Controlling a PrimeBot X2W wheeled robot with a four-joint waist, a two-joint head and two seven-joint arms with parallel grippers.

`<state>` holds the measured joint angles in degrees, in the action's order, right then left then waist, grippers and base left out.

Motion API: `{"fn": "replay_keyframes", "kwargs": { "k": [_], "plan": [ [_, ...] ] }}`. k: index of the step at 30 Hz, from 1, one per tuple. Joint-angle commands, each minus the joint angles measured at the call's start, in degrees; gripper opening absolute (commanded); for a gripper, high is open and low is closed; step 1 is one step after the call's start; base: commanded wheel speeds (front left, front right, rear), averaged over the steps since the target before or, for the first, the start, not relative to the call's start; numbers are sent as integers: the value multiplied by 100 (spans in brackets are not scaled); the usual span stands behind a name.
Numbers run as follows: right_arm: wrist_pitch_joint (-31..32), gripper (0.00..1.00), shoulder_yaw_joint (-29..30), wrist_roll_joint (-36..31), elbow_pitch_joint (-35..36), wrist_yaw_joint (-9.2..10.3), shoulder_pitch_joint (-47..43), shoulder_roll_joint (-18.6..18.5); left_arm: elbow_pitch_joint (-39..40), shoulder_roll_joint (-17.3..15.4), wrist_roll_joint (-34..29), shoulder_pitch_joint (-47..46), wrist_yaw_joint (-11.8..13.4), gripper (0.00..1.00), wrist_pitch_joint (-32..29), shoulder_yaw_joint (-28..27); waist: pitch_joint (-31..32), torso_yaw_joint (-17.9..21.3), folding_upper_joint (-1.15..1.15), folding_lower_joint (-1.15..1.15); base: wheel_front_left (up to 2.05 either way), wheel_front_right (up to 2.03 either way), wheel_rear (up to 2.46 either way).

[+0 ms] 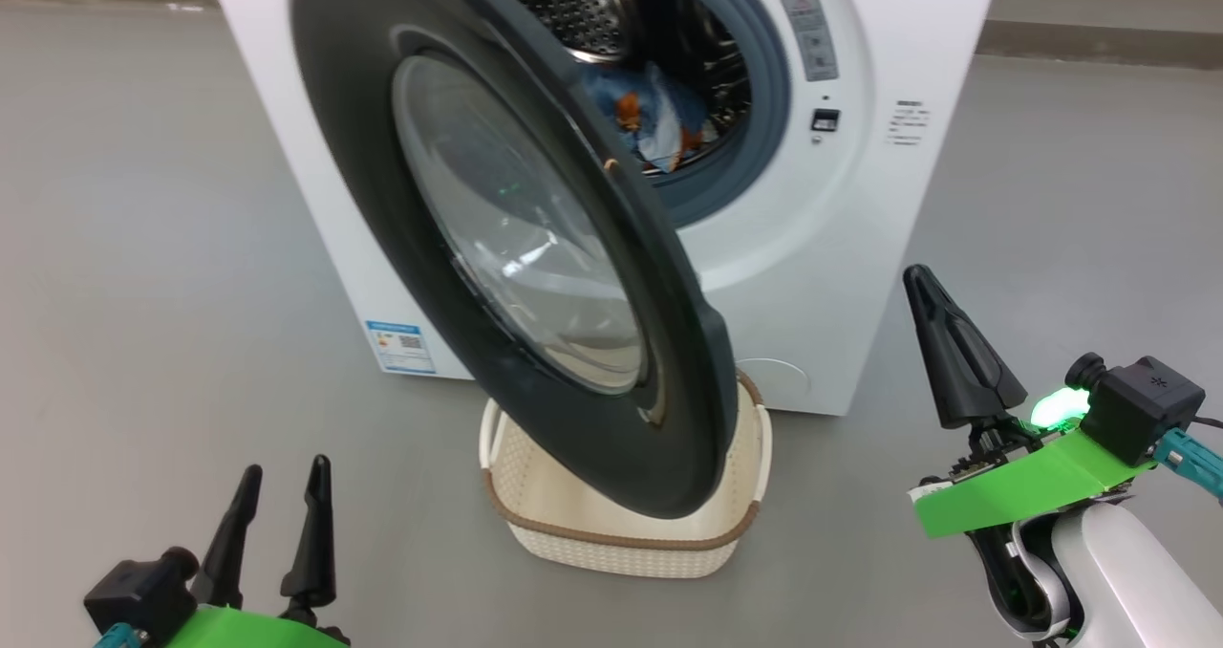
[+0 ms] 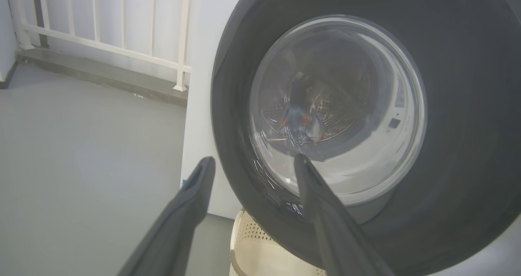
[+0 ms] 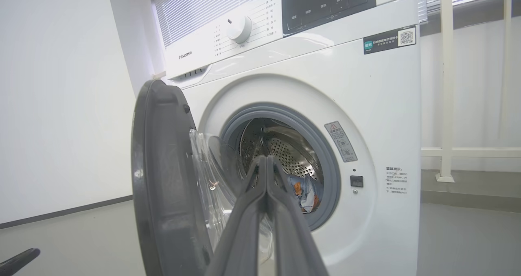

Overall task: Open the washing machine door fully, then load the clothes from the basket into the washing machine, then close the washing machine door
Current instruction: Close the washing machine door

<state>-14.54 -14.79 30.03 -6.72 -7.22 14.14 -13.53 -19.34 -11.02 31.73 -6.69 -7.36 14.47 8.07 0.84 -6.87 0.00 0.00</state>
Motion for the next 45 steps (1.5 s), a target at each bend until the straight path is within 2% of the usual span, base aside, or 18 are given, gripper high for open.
{"fn": "replay_keyframes", "kwargs": {
  "k": [1, 9, 17, 30, 36, 45],
  "plan": [
    [-46, 0, -116, -64, 258, -26, 198, 4, 82, -97, 24, -120, -13, 100, 52, -149, 57, -253, 0, 0, 0, 0, 0],
    [-46, 0, -400, -96, 963, -26, 316, 123, 12, -111, 70, -121, -13, 100, 52, -14, 129, -669, 0, 0, 0, 0, 0],
    [-46, 0, -1032, -44, 1190, -26, 413, 72, -25, -91, 105, -114, -13, 100, 52, 31, 162, -904, 0, 0, 0, 0, 0],
    [-46, 0, -1775, 194, 174, -26, 368, -171, -11, -16, 168, -99, -13, 100, 52, 76, 137, -1153, 0, 0, 0, 0, 0],
    [-46, 0, -2290, 413, -639, -26, 604, -338, -10, -16, 186, -137, -13, 100, 52, 135, 65, -1223, 0, 0, 0, 0, 0],
    [-46, 0, -2650, 583, -1224, -26, 887, -421, -4, -23, 209, -205, -13, 100, 52, 181, -115, -1221, 0, 0, 0, 0, 0]
  ]
}}
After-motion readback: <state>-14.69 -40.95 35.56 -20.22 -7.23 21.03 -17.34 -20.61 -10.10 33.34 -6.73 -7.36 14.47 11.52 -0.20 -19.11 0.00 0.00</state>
